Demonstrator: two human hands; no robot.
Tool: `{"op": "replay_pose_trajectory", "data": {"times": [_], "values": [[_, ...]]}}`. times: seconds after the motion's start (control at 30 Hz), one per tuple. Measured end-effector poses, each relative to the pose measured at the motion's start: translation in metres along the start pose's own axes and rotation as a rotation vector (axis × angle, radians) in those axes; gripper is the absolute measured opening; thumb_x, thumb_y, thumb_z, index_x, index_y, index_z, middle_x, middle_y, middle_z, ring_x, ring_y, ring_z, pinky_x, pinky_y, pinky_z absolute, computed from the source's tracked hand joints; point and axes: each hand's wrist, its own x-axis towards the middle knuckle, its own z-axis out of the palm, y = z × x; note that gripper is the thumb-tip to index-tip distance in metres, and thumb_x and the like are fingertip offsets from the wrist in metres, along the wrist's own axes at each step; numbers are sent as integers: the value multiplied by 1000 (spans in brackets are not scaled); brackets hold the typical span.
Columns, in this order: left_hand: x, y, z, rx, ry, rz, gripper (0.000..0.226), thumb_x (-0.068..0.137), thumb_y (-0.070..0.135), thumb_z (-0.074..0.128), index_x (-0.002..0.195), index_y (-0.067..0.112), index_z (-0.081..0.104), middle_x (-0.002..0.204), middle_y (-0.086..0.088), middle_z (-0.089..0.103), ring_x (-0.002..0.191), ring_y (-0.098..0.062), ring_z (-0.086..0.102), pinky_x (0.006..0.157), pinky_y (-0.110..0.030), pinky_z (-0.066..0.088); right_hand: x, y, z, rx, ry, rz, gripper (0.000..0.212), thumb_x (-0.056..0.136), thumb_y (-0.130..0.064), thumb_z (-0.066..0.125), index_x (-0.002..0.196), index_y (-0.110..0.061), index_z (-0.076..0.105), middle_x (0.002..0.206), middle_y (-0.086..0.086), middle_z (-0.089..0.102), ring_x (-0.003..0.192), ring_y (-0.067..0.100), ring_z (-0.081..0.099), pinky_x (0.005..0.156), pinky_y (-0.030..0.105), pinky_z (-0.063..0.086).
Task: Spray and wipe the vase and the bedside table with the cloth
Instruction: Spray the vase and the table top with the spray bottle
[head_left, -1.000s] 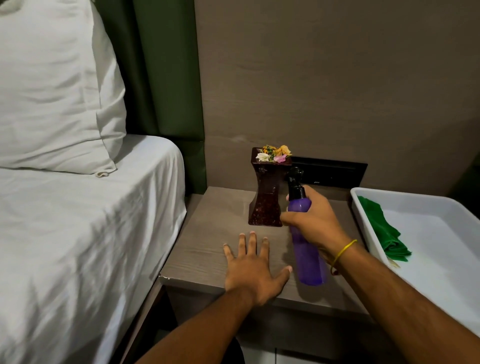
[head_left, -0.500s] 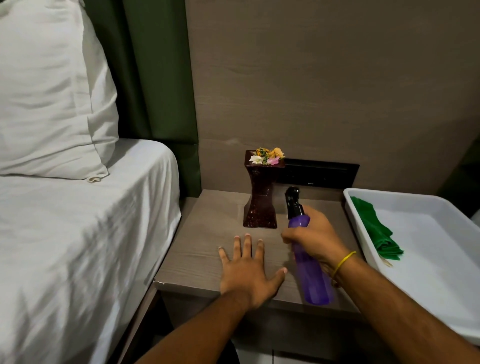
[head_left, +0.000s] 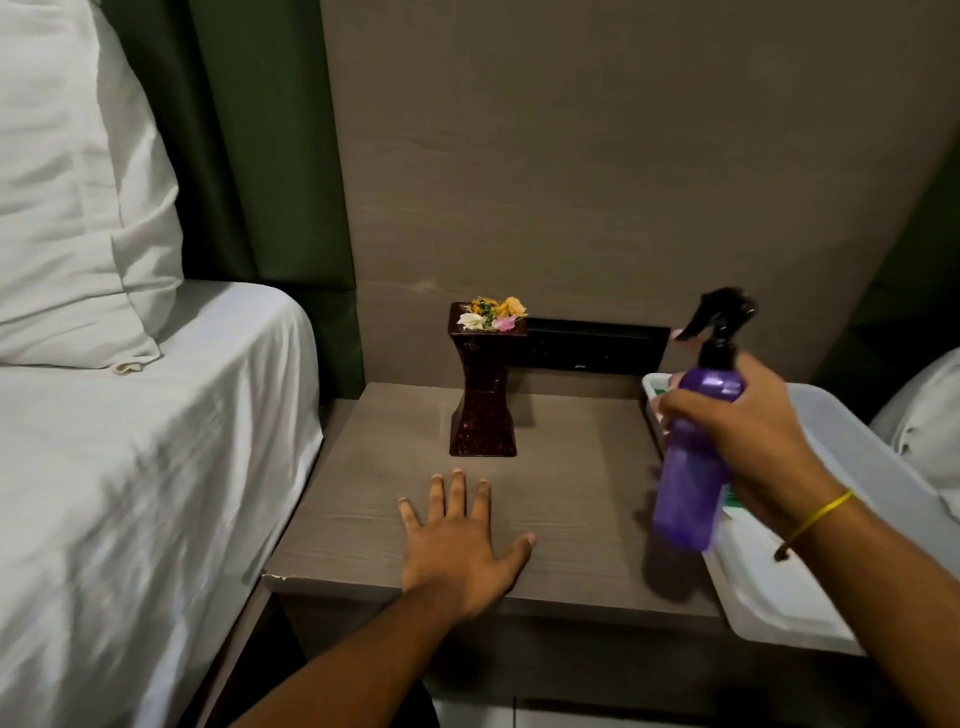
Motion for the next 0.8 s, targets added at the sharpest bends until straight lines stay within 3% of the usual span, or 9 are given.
{"op": "replay_pose_trajectory", "data": {"times": [0.07,0.17,0.27,0.4,0.53,0.67,0.8], "values": [[1,0,1,5,2,-8,105,85,93,5,168,29,-2,178,-8,-10,163,-34,-12,125,-71,-4,14,-4,-28,-66,98,-70,35,76,3,80,88,-26,62,84,1,68,75,18,66,71,40,59],[1,0,3,-5,17,-16,106,84,94,5,168,30,-1,178,-7,-8,163,-33,-11,125,-71,-5,26,9,-65,-123,177,-79,44,81,-2,78,111,-30,64,94,-9,67,83,14,63,81,42,56],[2,-1,4,-15,26,-8,106,84,95,5,168,31,-1,179,-6,-7,163,-31,-11,125,-70,-6,31,37,-92,-199,275,-52,55,80,-2,78,128,-22,64,102,-1,68,85,16,62,90,51,58],[3,-4,6,-25,32,3,106,84,95,5,168,31,0,179,-6,-7,163,-30,-11,125,-69,-5,26,77,-114,-263,339,-15,57,80,3,76,130,-20,63,98,11,67,78,22,60,97,56,55],[4,-6,5,-25,27,13,106,84,96,6,168,31,0,179,-6,-7,163,-30,-10,125,-69,-3,19,100,-124,-298,338,-9,59,81,0,77,134,-21,60,100,15,70,84,28,63,98,50,54],[4,-5,5,-12,23,11,105,84,95,5,169,33,2,179,-5,-6,163,-30,-9,126,-69,-1,19,107,-128,-280,350,-4,58,81,-10,82,133,-22,60,100,18,71,94,38,68,99,54,54],[4,-4,5,-2,18,4,105,84,96,4,168,33,0,179,-4,-7,163,-29,-9,126,-69,-1,17,97,-129,-210,396,-16,64,78,-13,85,135,-20,57,103,10,65,95,27,64,104,57,49]]}}
